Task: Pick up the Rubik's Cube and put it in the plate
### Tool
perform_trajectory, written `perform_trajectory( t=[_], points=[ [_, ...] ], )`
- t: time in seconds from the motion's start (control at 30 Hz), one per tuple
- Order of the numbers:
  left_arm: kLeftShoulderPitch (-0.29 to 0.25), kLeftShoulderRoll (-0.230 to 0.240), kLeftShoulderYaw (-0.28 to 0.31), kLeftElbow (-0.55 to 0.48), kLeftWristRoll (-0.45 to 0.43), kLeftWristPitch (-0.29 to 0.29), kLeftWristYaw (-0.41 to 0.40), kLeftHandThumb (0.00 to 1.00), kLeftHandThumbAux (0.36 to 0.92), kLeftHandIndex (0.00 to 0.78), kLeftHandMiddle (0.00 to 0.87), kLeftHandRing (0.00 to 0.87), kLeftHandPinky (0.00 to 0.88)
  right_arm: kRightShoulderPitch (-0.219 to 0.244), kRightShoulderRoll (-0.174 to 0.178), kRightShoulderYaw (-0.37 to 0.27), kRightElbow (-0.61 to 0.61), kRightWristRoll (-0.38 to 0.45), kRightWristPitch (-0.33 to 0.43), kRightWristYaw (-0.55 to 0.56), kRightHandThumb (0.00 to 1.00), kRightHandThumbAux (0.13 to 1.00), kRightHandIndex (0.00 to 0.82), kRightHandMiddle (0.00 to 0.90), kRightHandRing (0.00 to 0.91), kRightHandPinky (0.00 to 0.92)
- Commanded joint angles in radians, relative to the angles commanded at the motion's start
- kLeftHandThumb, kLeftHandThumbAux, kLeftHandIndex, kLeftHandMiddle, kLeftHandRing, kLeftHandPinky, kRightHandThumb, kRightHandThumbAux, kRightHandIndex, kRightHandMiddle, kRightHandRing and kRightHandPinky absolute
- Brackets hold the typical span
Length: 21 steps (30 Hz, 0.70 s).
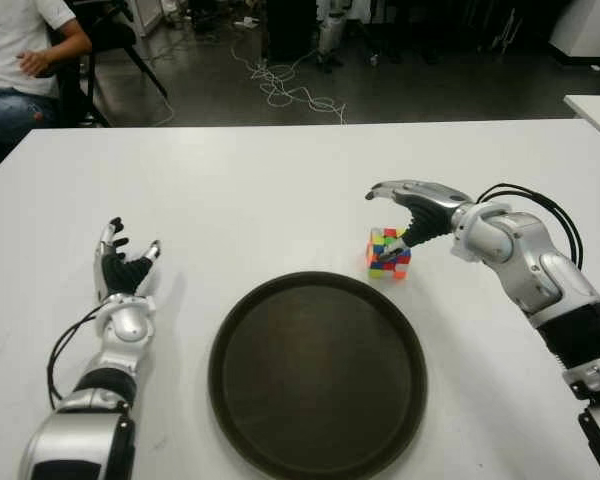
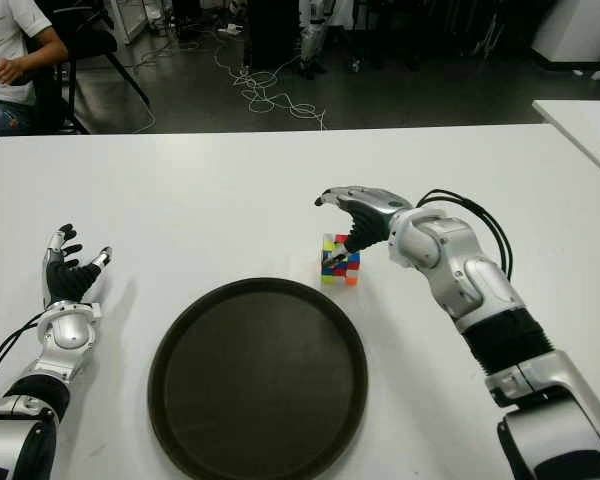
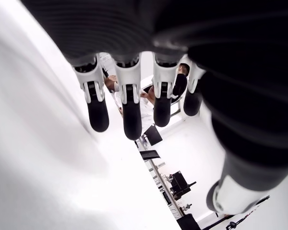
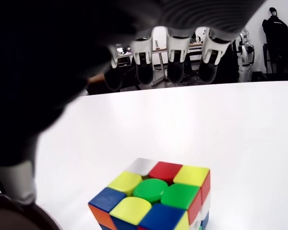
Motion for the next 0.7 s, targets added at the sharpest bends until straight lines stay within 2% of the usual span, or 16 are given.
perform_trajectory(
  t=[0.3,0.7],
  points=[
    [0.000,0.000,0.004,0.002,-0.004,0.000,-0.006,0.013,0.727,0.103,0.145,0.154,0.159,0.000,0.006,0.000,0.011,0.011,0.004,0.002,0.000,0.628,0.000,0.008,0.009,0.005],
    [-0.003,-0.001,0.008,0.002,-0.010,0.003,-0.011,0.014,0.725,0.105,0.157,0.173,0.211,-0.007,0.006,-0.002,0.041,0.004,0.014,-0.003,0.000,0.663,0.000,0.012,0.009,0.001]
  ],
)
